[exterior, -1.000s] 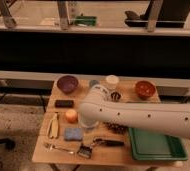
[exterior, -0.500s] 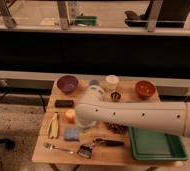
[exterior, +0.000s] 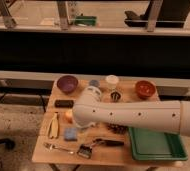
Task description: Place eraser in plastic cup
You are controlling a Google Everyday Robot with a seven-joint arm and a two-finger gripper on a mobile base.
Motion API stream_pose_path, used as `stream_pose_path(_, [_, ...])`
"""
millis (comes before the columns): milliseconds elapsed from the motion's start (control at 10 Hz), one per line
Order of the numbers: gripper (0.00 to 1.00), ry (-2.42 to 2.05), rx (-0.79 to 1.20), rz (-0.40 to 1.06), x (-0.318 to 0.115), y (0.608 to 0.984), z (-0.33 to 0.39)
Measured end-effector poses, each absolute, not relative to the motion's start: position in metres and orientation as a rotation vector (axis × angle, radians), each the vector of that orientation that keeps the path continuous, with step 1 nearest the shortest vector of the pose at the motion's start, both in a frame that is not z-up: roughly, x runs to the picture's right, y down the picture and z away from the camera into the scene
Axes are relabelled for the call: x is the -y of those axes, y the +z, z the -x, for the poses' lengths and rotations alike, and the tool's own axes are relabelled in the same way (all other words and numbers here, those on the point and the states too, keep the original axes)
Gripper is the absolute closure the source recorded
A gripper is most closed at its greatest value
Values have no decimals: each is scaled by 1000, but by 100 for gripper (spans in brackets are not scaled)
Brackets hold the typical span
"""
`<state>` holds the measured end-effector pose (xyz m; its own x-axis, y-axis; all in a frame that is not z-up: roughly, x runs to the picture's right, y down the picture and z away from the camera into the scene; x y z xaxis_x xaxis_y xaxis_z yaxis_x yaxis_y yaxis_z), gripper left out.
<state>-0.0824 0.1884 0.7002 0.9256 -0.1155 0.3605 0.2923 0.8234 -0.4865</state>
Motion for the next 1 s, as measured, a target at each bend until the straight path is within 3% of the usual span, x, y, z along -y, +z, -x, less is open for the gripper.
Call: stream_pose_path(1000, [20,-358,429,524,-138,719,178])
